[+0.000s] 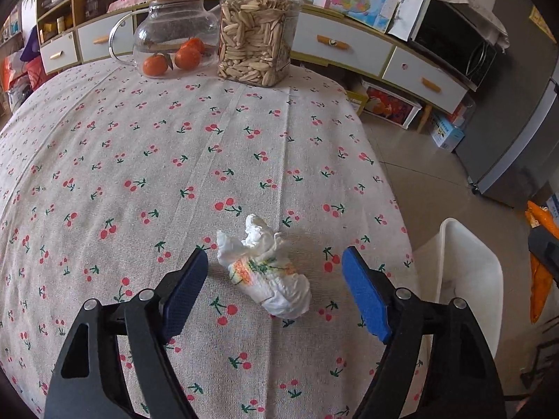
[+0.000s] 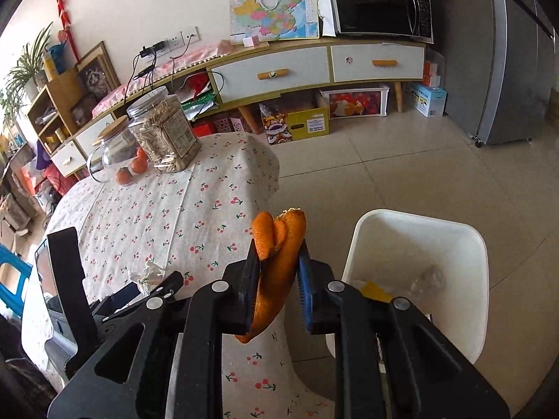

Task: Collect trash
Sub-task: 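Grasp the crumpled white plastic bag with the left gripper while the right holds the peel, then carry the peel and white bag to the white bin and open the right gripper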

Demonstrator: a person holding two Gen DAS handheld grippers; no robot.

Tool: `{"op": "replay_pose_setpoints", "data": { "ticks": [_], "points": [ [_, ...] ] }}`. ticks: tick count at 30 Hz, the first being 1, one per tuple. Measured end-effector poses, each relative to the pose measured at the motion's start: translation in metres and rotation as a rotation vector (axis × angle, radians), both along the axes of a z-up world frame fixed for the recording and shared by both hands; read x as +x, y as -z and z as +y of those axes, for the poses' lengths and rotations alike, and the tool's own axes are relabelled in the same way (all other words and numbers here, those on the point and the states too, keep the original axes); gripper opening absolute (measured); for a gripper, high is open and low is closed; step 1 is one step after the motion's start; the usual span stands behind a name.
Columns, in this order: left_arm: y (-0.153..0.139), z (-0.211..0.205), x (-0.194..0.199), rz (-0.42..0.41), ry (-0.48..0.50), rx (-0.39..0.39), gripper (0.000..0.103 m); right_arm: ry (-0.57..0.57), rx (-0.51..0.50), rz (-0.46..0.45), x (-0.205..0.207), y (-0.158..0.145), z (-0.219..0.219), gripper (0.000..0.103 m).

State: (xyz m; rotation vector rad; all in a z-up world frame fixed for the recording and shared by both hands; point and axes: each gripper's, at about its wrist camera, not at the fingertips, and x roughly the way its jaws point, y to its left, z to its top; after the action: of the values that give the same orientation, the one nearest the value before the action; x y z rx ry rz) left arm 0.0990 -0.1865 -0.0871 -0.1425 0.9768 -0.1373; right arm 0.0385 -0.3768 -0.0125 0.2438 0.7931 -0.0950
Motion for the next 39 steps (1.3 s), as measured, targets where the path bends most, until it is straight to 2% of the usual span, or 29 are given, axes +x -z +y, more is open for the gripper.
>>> {"op": "replay_pose_setpoints", "data": {
  "ticks": [4,6,9,14,21,33,39],
  "points": [
    [0.003,-0.001,0.000,-0.008,-0.004,0.033,0.058,0.000,-0.001,-0.001,-0.001,0.000,-0.001,0.020],
    [0.003,0.000,0.000,-0.014,0.008,0.045,0.045,-0.001,0.001,0.002,-0.001,0.001,0.000,0.020],
    [0.002,0.003,-0.001,-0.019,0.031,0.043,0.039,-0.003,0.004,0.005,-0.001,0.002,0.002,0.020],
    [0.000,0.011,-0.004,-0.019,0.057,0.039,0.038,-0.025,-0.002,-0.002,-0.001,-0.002,0.010,0.020],
    [-0.008,0.044,-0.011,-0.044,0.017,0.060,0.037,-0.066,-0.005,-0.014,0.001,-0.005,0.031,0.020],
    [-0.038,0.120,-0.035,-0.169,-0.080,0.159,0.037,-0.149,-0.025,-0.052,0.002,-0.013,0.093,0.020],
    [-0.063,0.149,-0.057,-0.263,-0.125,0.142,0.037,-0.153,-0.047,-0.125,-0.005,-0.027,0.122,0.020]
  ]
}}
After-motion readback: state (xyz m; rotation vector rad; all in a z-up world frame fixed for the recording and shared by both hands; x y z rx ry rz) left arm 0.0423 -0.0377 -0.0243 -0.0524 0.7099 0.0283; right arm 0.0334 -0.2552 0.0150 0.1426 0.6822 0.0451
